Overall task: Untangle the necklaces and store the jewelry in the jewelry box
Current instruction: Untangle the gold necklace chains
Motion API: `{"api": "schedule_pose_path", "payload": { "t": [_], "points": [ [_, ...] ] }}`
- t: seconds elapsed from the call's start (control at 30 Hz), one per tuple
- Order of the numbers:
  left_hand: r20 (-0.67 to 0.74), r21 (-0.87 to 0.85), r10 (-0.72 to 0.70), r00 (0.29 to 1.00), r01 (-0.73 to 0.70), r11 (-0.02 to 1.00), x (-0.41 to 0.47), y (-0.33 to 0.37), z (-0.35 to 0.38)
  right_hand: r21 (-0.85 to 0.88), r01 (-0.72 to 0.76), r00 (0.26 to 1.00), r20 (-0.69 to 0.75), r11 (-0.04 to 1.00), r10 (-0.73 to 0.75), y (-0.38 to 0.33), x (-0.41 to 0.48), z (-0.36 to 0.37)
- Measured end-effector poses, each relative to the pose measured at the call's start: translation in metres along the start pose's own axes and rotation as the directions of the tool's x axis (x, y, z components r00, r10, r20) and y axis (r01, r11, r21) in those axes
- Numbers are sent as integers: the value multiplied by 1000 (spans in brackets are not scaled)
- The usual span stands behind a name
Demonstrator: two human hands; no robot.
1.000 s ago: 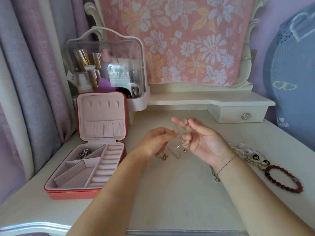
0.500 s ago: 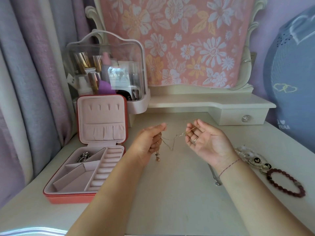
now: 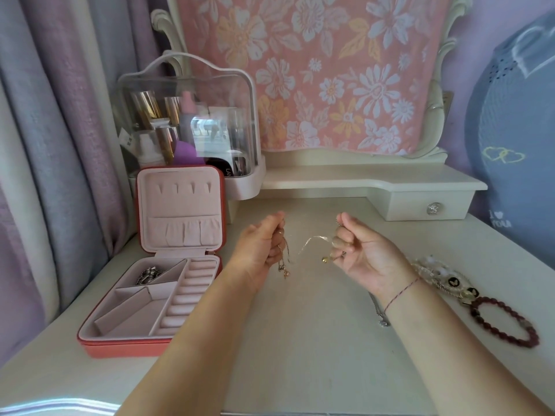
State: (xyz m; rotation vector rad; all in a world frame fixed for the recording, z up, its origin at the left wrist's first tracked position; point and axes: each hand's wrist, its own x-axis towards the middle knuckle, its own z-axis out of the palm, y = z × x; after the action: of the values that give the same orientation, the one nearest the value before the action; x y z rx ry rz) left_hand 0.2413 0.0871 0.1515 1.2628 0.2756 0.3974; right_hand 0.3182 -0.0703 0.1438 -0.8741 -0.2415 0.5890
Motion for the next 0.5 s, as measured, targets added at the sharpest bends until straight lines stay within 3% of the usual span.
{"api": "schedule_pose_path", "payload": {
  "t": [0.13,0.27,0.33,0.4,0.5],
  "points": [
    [-32,-8,8,999,-9,1000,1,2,-3,-1,25,1000,-15,1000,-25,-2,1,-2],
    [-23,94,13,1000,-11,995,-1,1,-1,27,20,1000,20,999,-21,-2,-1,0],
    [-6,230,53,999,-50,972,-4,2,-1,60,12,999,48,998,-15,-3,-2,1],
    [57,374,99,993,-113,920,-7,0,1,87,5,996,84,996,-12,-3,-4,2],
    [190,440,72,979,-151,885,-10,-4,6,98,-11,991,132,995,-2,-3,-5,4]
  ]
}}
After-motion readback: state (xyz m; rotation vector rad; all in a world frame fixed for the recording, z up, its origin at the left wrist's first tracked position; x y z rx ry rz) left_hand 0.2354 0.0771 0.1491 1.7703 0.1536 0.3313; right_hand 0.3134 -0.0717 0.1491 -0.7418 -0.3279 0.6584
